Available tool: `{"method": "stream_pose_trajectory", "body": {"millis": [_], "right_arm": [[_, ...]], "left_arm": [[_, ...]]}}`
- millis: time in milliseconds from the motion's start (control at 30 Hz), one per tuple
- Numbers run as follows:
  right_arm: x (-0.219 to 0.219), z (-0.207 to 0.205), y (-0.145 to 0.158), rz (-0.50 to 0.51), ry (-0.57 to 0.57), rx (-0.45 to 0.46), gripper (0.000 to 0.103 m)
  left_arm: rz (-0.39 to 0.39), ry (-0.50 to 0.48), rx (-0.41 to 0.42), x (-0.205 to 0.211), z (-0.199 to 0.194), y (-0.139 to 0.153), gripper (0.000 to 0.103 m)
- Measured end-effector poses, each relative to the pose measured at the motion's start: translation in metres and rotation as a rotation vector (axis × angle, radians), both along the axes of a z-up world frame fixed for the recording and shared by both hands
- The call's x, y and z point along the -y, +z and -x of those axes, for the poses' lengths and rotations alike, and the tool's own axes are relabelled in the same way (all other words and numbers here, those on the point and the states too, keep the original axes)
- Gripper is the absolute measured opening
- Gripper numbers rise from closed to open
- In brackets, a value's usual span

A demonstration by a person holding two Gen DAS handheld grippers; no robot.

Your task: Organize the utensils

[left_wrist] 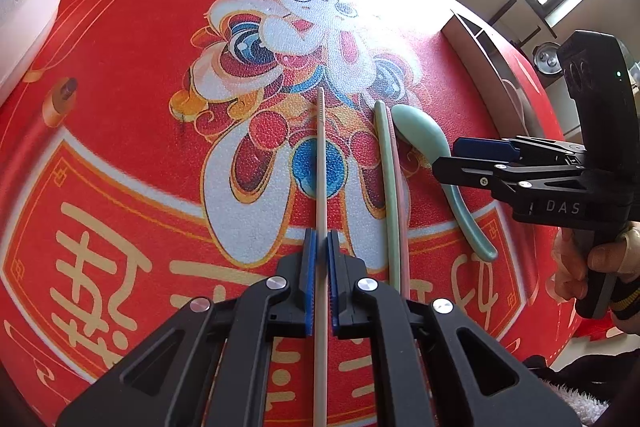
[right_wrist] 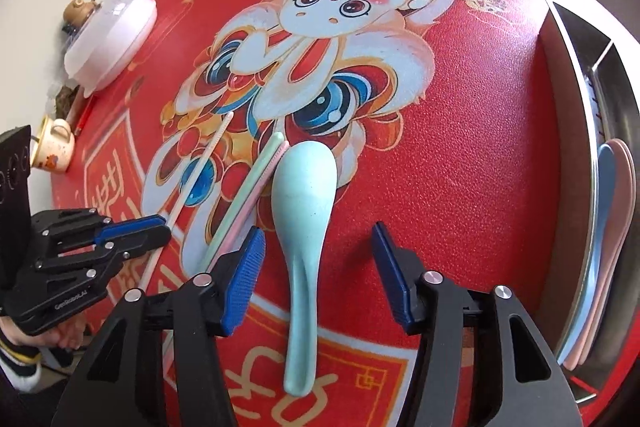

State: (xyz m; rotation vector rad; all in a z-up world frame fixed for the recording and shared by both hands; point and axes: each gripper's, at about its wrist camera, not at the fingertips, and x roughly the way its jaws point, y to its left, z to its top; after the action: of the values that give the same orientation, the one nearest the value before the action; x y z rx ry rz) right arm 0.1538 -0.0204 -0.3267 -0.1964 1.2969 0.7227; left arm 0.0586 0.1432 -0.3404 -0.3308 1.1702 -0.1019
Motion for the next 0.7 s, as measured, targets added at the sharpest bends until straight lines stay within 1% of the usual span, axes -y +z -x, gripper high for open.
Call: {"method": "stream_pose_trajectory", "body": {"millis": [33,67,100,200,233,300,333,367,533,700], "right_arm": [[-0.002,0.001,0.0,0.01,0.01,0.01,0.04],[-0.005,0.001,-0.001,0.004,0.025,0.005,0.034],[-0.006,0.001,-0.001,0.002,0.037,0.001,0.031],[-0.011,0.004,0.0,0.035,0.094,0.023,0.028],[-0.012,0.004,0.0,0.036,0.1,0.018,0.027],[-0.01,0.004,0.001,0.03,0.106,0.005,0.015],[-0.009,0.007,0.003,0.042,0.107,0.03,0.012],[-0.008,0.008,0.006,0.044,0.109,0.043,0.005],[0.003,0.016,0.005,0.031,0.084,0.017,0.005],[0.009,0.026,0.004,0.042,0.064,0.004,0.006]], "left_arm": [[0.0,0.001,0.0,0.0,0.0,0.0,0.007],[0.0,0.001,0.0,0.0,0.0,0.0,0.007],[0.0,0.001,0.0,0.0,0.0,0.0,0.007],[0.0,0.001,0.001,0.0,0.0,0.0,0.007],[-0.002,0.0,0.001,0.001,0.0,0.0,0.007],[-0.002,-0.001,0.001,0.0,0.0,0.0,0.007],[0.0,0.002,0.001,0.0,0.0,0.001,0.007],[0.002,0.003,0.002,0.0,0.001,0.001,0.007],[-0.003,0.006,0.006,0.001,0.002,0.001,0.007],[-0.025,-0.008,-0.007,0.005,0.003,0.003,0.007]]}}
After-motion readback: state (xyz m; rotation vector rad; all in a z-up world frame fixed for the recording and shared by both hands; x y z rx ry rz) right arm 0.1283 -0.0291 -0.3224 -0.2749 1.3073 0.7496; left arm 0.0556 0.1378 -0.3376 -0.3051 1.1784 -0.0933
